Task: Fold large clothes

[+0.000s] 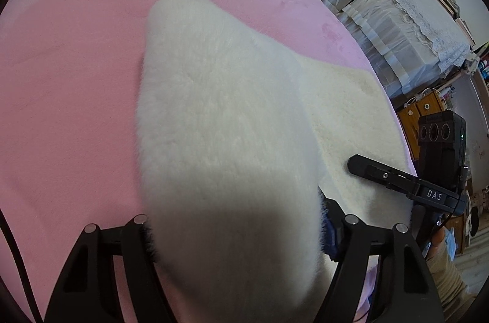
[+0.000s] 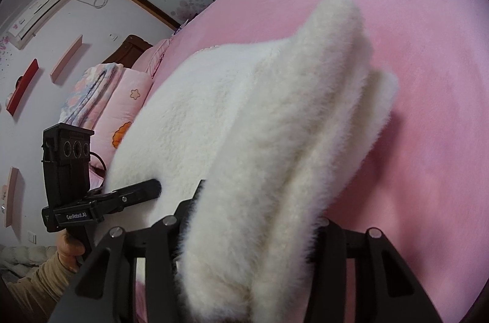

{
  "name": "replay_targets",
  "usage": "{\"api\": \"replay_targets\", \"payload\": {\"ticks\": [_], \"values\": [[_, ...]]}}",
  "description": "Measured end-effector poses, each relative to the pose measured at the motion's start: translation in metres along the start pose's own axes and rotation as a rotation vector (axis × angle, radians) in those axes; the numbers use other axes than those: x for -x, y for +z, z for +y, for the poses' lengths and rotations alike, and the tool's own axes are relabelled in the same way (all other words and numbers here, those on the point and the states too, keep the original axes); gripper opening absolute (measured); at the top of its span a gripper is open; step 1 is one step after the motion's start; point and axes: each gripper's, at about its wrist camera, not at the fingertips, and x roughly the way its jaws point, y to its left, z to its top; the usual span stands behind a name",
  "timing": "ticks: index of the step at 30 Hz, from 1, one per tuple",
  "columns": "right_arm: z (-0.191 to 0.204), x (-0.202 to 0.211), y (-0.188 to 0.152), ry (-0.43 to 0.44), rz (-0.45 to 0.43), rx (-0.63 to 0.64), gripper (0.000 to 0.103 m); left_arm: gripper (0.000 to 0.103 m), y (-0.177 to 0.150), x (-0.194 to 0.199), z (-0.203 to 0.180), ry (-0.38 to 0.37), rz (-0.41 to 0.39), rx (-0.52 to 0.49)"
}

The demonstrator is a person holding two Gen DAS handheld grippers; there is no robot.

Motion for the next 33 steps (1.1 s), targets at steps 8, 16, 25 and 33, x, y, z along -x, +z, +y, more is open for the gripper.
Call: {"api": "replay_targets", "payload": {"ticks": [8, 16, 25, 33], "values": [[0.081, -0.013, -0.029, 0.058, 0.042, 0.067, 0.046, 0.073, -0.041, 0.087, 0.062, 0.001, -0.036, 0.089], [0.170, -0.073, 0.001, 0.134, 0.057, 0.174, 0.046, 0.073, -0.019, 0.167, 0.153, 0.067, -0.150, 0.108], [0.208, -0.168, 0.094, 0.187, 0.004, 0.201, 0.045, 0.073, 0.083, 0.163, 0.250, 0.079, -0.246, 0.053], [0.194, -0.280, 0.155, 0.135, -0.004, 0.151, 0.045, 0.076, 0.150, 0.092, 0.357, 0.146, -0.211, 0.128]]}}
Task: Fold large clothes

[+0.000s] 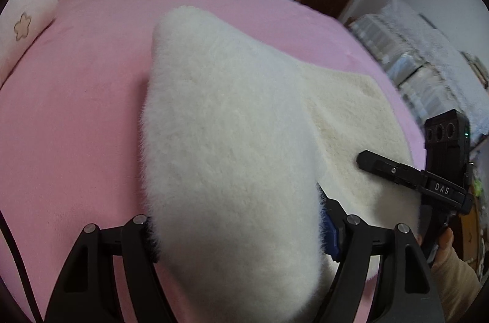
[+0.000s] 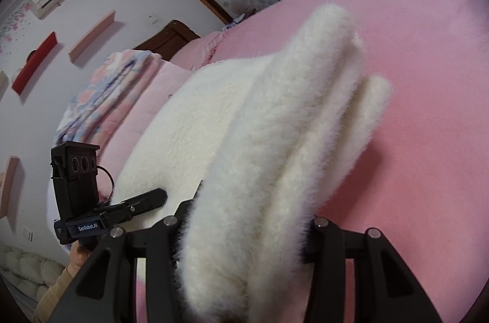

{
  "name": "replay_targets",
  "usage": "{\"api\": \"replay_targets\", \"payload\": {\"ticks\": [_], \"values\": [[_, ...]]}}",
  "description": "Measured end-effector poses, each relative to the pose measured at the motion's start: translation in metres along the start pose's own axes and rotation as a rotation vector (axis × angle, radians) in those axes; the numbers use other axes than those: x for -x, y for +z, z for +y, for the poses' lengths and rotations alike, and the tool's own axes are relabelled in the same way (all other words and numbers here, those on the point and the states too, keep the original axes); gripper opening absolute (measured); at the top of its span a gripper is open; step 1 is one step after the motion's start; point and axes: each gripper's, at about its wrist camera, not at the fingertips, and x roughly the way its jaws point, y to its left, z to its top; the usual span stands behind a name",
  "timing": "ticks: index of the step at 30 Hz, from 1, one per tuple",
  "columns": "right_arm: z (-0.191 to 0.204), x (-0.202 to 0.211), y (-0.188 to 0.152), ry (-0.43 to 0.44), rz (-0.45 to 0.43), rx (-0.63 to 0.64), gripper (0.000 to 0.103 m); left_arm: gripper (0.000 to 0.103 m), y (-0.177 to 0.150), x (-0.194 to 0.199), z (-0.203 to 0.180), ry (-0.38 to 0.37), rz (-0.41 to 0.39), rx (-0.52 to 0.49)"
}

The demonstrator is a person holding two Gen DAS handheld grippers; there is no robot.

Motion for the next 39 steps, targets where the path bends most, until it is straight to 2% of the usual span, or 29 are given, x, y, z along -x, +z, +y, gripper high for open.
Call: {"api": "replay_targets", "payload": {"ticks": [2, 4, 6, 9, 16, 22, 27, 28, 30, 34, 36, 39], "values": [[-0.013, -0.029, 0.002, -0.047, 0.039, -0.012, 0.046, 0.082, -0.005, -0.026, 0.018, 0.046, 0.051, 0.025], [-0.037, -0.057, -0.002, -0.107, 0.104, -0.094, 0.053, 0.095, -0.013, -0.037, 0.029, 0.077, 0.022, 0.026], [-0.053, -0.064, -0.006, -0.104, 0.115, -0.132, 0.065, 0.097, -0.017, -0.037, 0.033, 0.079, 0.001, 0.012], [-0.054, -0.053, -0.006, -0.155, 0.103, -0.050, 0.073, 0.098, -0.014, -0.035, 0.030, 0.074, 0.000, 0.009], [-0.026, -0.026, -0.002, -0.346, 0.104, 0.155, 0.073, 0.098, -0.003, -0.009, 0.033, 0.162, -0.018, 0.013], [-0.010, -0.003, -0.004, -0.488, 0.084, 0.204, 0.073, 0.098, -0.006, 0.027, 0.041, 0.283, -0.033, 0.034], [0.006, 0.016, -0.011, -0.601, 0.065, 0.220, 0.073, 0.098, -0.015, 0.051, 0.037, 0.313, -0.077, 0.093], [0.010, 0.021, -0.013, -0.630, 0.056, 0.225, 0.073, 0.098, -0.025, 0.065, 0.046, 0.312, -0.086, 0.095], [0.016, 0.028, -0.017, -0.681, 0.048, 0.230, 0.073, 0.098, -0.038, 0.082, 0.041, 0.322, -0.105, 0.092], [0.021, 0.047, -0.027, -0.673, 0.059, 0.185, 0.073, 0.098, -0.048, 0.101, 0.018, 0.345, -0.119, 0.091], [0.024, 0.062, -0.033, -0.670, 0.053, 0.176, 0.073, 0.098, -0.058, 0.110, -0.007, 0.367, -0.122, 0.076], [0.032, 0.083, -0.044, -0.655, 0.044, 0.167, 0.073, 0.098, -0.070, 0.128, -0.030, 0.424, -0.126, 0.075]]}}
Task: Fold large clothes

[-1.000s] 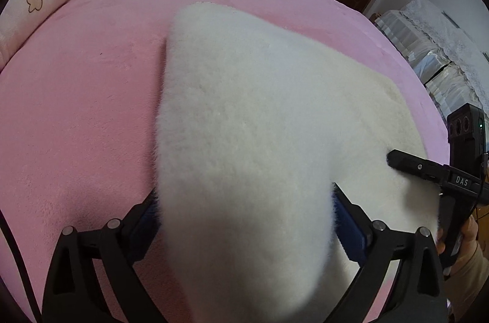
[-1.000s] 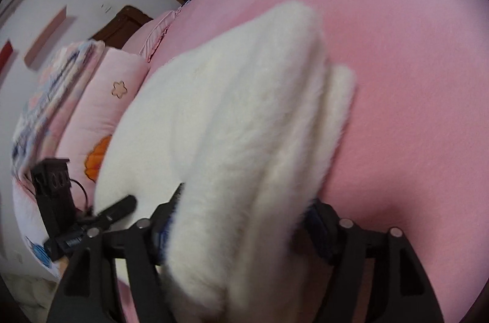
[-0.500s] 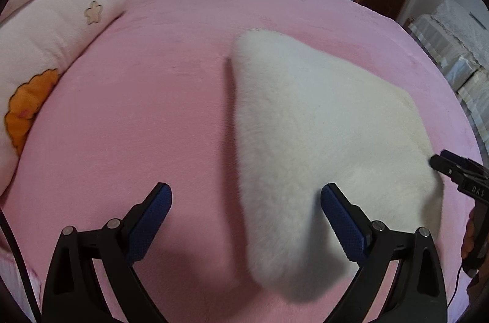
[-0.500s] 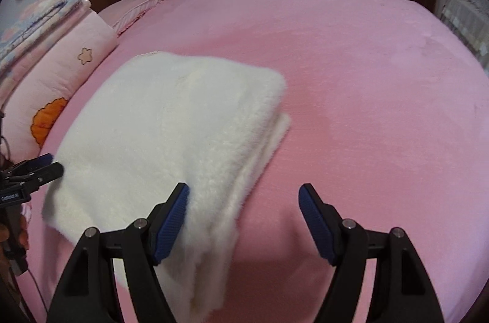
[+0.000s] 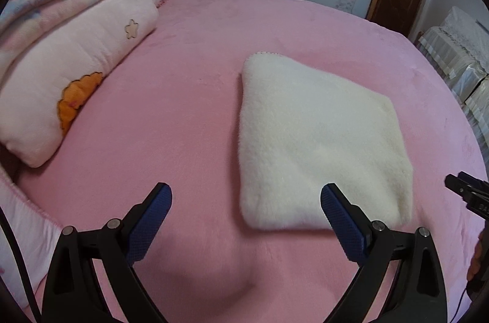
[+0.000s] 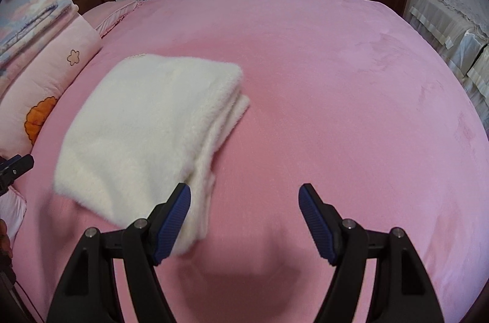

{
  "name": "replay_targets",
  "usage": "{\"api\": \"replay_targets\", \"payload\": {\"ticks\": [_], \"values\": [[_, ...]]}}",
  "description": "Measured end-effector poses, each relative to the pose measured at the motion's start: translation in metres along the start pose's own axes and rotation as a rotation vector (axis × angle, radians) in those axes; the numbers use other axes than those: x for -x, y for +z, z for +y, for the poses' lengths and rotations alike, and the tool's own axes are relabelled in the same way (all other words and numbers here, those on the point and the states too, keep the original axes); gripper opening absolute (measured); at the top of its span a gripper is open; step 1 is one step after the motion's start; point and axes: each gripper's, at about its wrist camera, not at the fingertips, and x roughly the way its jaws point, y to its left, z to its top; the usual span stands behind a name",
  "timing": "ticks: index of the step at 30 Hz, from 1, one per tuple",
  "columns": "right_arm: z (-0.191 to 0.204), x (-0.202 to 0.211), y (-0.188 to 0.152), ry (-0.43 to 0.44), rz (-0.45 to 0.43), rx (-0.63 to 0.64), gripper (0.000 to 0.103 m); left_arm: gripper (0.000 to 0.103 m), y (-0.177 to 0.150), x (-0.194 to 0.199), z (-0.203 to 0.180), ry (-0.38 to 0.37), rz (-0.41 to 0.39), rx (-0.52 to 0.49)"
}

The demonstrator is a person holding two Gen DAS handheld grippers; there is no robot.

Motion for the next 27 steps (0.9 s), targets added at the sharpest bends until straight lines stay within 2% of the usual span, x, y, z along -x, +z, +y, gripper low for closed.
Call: {"api": "replay_targets", "payload": {"ticks": [10, 18, 21, 27], "values": [[-0.008, 0.098, -0.022, 0.034, -0.081, -0.023, 0.073, 0.098, -0.038, 0.110, -0.045, 0.061, -0.061, 0.019], [-0.012, 0.171, -0.054, 0.056, -0.136, -0.015, 0.073, 0.098, -0.076, 0.183, -0.077, 0.025, -0.067, 0.001], [-0.013, 0.192, -0.071, 0.052, -0.145, -0.001, 0.073, 0.098, -0.100, 0.210, -0.096, 0.021, -0.086, -0.049], [-0.016, 0.238, -0.119, 0.069, -0.177, 0.009, 0.073, 0.098, -0.161, 0.262, -0.140, -0.055, -0.085, -0.132]]}}
